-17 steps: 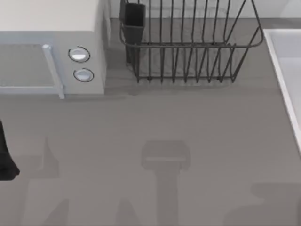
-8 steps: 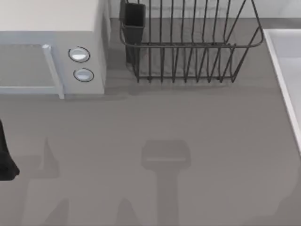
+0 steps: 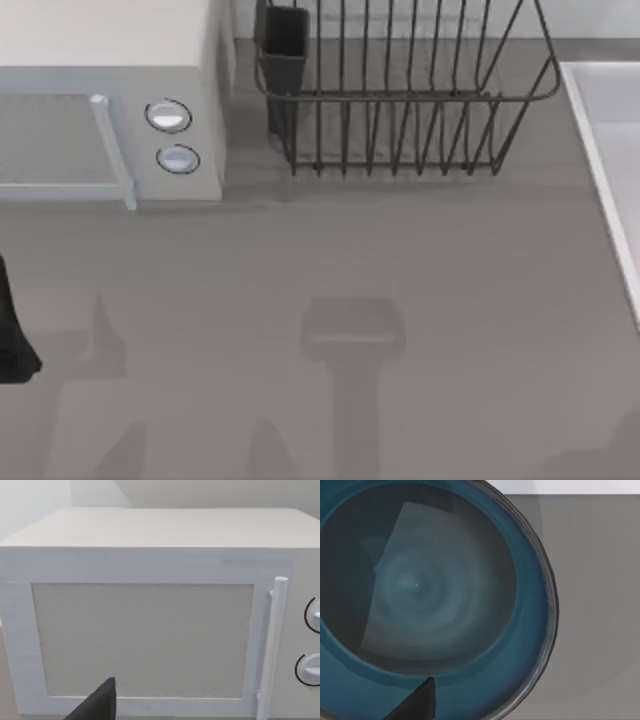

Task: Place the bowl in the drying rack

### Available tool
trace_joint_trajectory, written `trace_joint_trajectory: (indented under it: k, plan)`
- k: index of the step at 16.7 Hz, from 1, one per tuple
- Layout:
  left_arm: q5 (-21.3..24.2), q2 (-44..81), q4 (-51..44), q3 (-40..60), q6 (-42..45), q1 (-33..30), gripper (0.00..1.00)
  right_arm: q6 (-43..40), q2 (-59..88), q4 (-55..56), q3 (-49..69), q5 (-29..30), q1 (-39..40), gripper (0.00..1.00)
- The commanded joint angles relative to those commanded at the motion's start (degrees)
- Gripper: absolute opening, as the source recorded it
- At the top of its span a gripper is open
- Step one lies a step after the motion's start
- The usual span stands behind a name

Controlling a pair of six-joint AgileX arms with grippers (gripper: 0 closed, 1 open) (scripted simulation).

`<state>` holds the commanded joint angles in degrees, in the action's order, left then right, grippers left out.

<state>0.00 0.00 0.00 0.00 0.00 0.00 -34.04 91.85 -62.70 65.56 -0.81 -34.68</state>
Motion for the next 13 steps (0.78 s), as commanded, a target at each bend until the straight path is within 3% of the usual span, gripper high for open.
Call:
trace_joint_trajectory:
  k: [7, 12, 13]
  plan:
    - [0.0, 0.0, 0.0, 0.0, 0.0, 0.0, 1.0, 0.3, 6.3, 18.08, -11.26, 0.02, 0.2, 1.0]
    - [0.0, 0.0, 0.0, 0.0, 0.0, 0.0, 1.0, 0.3, 6.83, 19.2, -12.1, 0.02, 0.2, 1.0]
    - [0.0, 0.0, 0.0, 0.0, 0.0, 0.0, 1.0, 0.3, 6.83, 19.2, -12.1, 0.02, 0.2, 0.92]
